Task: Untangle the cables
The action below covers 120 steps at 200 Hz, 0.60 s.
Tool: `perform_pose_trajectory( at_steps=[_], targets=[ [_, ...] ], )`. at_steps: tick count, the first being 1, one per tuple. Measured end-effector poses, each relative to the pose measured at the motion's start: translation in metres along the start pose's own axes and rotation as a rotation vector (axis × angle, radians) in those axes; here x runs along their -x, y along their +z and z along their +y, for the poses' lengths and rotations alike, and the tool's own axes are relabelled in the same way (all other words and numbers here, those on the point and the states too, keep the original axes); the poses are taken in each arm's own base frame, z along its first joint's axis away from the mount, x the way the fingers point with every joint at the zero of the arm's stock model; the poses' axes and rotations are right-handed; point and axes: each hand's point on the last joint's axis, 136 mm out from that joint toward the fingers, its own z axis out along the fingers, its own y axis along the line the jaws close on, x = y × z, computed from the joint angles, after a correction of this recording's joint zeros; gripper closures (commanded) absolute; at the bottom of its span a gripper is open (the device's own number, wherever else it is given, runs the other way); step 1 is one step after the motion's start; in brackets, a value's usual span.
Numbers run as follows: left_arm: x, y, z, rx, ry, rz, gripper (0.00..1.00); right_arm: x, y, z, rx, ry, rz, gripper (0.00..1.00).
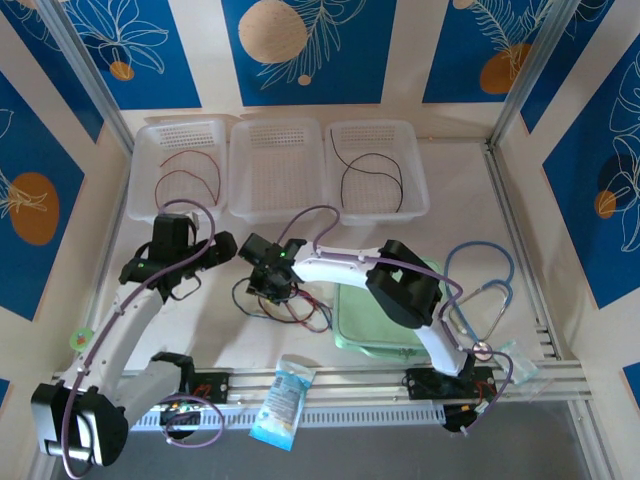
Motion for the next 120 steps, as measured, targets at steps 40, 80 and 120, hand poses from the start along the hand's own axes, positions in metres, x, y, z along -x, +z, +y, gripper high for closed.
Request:
perform_pose_trajectory(
  at_steps=[40, 80, 120],
  targets=[
    [0.014, -0.012, -0.014, -0.043, 0.002, -0.024, 0.01, 0.011, 0.0, 0.001, -0.032, 0.003, -0.059, 0.66],
    [0.024, -0.019, -0.023, -0.07, 0.006, -0.047, 0.01, 0.017, 0.011, 0.001, -0.044, 0.007, -0.066, 0.81],
    [0.02, -0.02, -0.021, -0.061, 0.004, -0.03, 0.01, 0.021, 0.014, -0.003, -0.057, 0.02, -0.054, 1.0]
  ],
)
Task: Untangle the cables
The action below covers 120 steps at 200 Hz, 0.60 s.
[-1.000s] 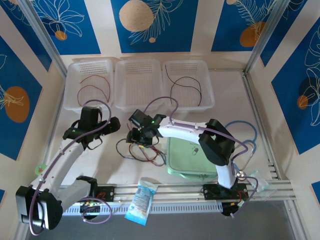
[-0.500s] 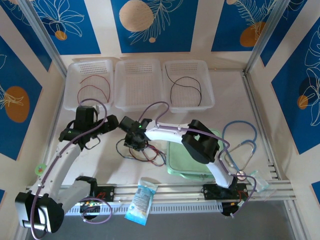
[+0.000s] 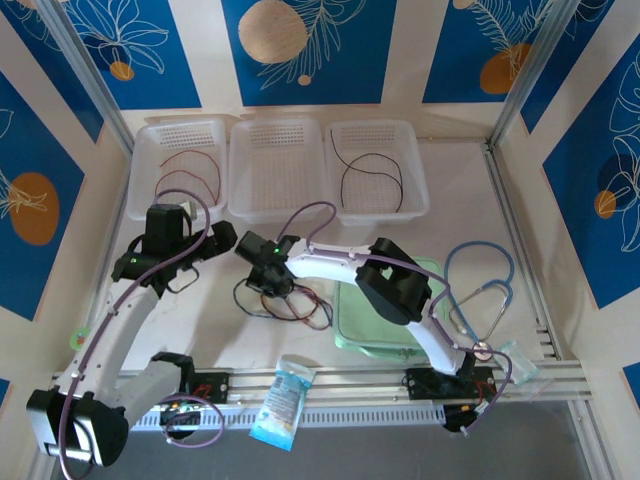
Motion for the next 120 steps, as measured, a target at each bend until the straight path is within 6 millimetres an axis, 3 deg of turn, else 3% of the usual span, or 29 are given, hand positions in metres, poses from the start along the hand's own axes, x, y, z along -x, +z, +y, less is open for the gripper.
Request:
perform_pose_trajectory(
  at_steps=[25, 44, 64, 101, 120],
  targets=[
    [-0.002, -0.001, 0.001, 0.007, -0.001, 0.012, 0.01, 0.001, -0.004, -0.002, 0.013, -0.003, -0.014, 1.0],
    [-0.001, -0.003, 0.0, 0.005, -0.001, 0.01, 0.01, 0.004, -0.024, -0.007, 0.031, -0.004, -0.044, 1.0],
    [-0.001, -0.004, -0.002, -0.002, -0.001, 0.012, 0.0, 0.012, -0.065, -0.003, 0.104, -0.015, -0.095, 1.0],
    [0.003, -0.007, -0.01, -0.037, -0.002, 0.011, 0.01, 0.035, -0.16, 0.022, 0.395, -0.071, -0.204, 1.0],
    [0.008, -0.009, -0.016, -0.054, 0.0, 0.008, 0.01, 0.046, -0.196, 0.031, 0.502, -0.11, -0.261, 1.0]
  ],
)
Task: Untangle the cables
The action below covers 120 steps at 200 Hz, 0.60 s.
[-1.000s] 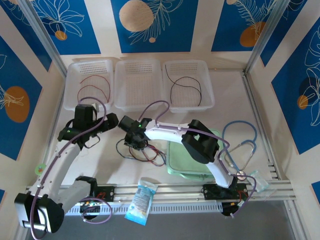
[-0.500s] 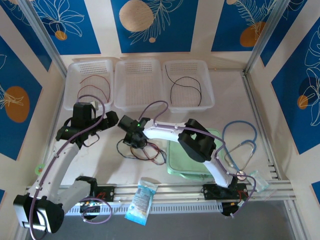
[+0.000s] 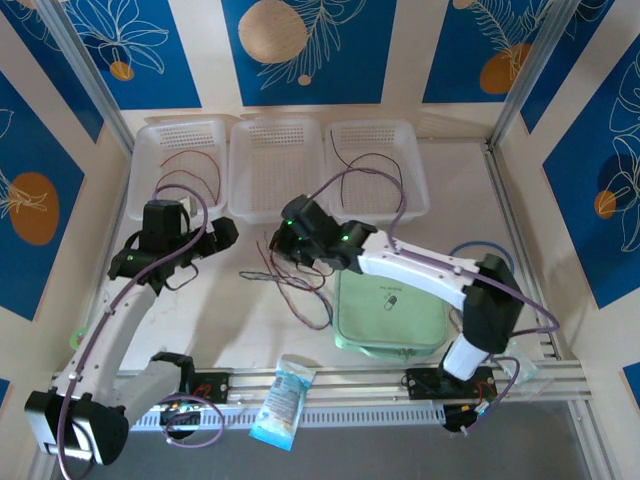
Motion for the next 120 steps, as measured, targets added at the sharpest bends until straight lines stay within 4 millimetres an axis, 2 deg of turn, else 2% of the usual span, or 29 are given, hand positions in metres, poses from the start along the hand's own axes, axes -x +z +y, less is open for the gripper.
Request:
perform_pose_trajectory(
  at_steps=[22, 69, 120],
  targets=[
    [0.001, 0.0, -0.003, -0.011, 0.001, 0.002, 0.02, 0.018, -0.024, 0.021, 0.107, -0.071, -0.049, 1.0],
    [-0.003, 0.007, -0.006, -0.027, -0.009, 0.035, 0.03, 0.041, -0.071, 0.062, 0.286, -0.233, -0.135, 1.0],
    [-0.009, 0.021, -0.015, -0.05, -0.001, 0.073, 0.05, 0.071, -0.094, 0.075, 0.348, -0.342, -0.22, 1.0]
  ],
)
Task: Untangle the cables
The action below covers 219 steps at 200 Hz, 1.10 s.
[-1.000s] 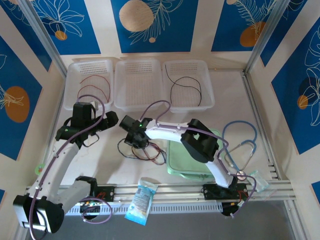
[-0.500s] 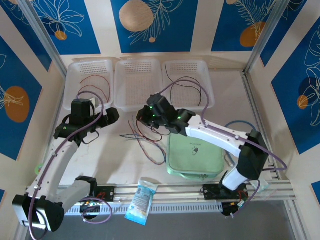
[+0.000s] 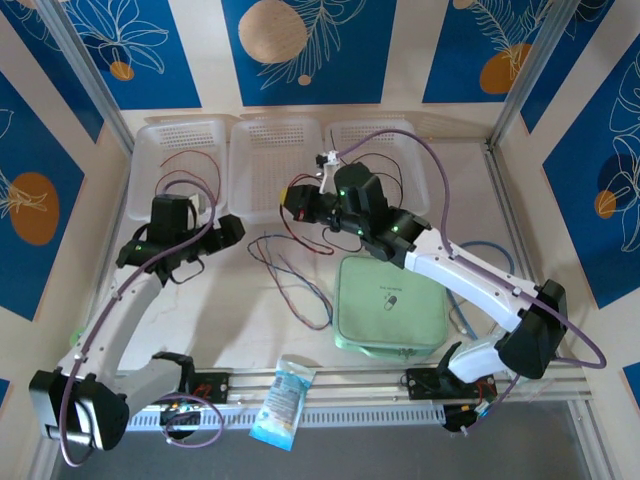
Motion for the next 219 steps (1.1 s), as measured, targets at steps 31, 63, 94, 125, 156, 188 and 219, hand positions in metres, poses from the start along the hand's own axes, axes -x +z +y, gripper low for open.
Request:
perform_pose_trajectory(
  at_steps=[31, 63, 94, 125, 156, 188, 219],
  targets=[
    [-0.009, 0.015, -0.023, -0.056, 0.012, 0.037, 0.04, 0.015, -0.001, -0.001, 0.038, -0.011, -0.034, 1.0],
    [-0.019, 0.034, -0.046, -0.107, 0.017, 0.073, 0.05, 0.005, 0.003, -0.013, 0.053, 0.008, -0.015, 1.0],
    [-0.023, 0.046, -0.059, -0.135, 0.026, 0.083, 0.07, -0.007, 0.006, -0.025, 0.045, 0.032, 0.019, 1.0],
    [-0.027, 0.057, -0.064, -0.141, 0.035, 0.097, 0.06, 0.001, 0.003, -0.025, 0.064, 0.049, 0.01, 1.0],
    [-0.041, 0.071, -0.057, -0.116, 0.039, 0.131, 0.05, 0.017, -0.01, -0.019, 0.083, 0.047, -0.024, 1.0],
    [-0.057, 0.088, -0.045, -0.082, 0.023, 0.176, 0.05, 0.05, -0.039, 0.015, 0.152, -0.009, -0.097, 1.0],
    [-0.059, 0.094, -0.044, -0.079, 0.027, 0.185, 0.07, 0.093, -0.082, 0.063, 0.239, -0.109, -0.213, 1.0]
  ],
)
